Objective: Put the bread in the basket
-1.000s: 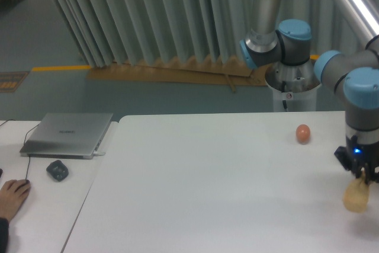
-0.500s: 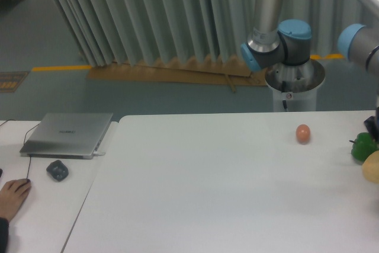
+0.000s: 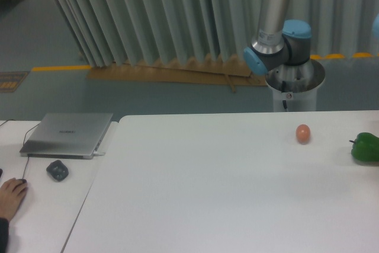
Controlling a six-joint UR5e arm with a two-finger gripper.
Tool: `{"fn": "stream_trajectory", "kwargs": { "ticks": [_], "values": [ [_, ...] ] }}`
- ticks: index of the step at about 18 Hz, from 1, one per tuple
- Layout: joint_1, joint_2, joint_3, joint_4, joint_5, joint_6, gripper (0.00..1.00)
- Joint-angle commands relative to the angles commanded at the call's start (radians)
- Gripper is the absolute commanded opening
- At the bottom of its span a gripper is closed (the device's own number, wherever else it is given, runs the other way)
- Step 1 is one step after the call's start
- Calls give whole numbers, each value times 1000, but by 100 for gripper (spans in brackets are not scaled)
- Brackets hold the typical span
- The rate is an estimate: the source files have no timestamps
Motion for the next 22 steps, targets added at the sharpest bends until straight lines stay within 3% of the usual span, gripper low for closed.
{"fn": "stream_trajectory", "kwargs": {
  "ticks": [7,14,15,16,22],
  "values": [
    [38,-46,11,35,12,19,31],
    [11,-83,14,81,49,-22,36],
    [9,-81,14,81,46,-29,58],
    [9,-80,14,81,46,-27,98],
    [-15,-55,6,92,43,-29,100]
  ]
}}
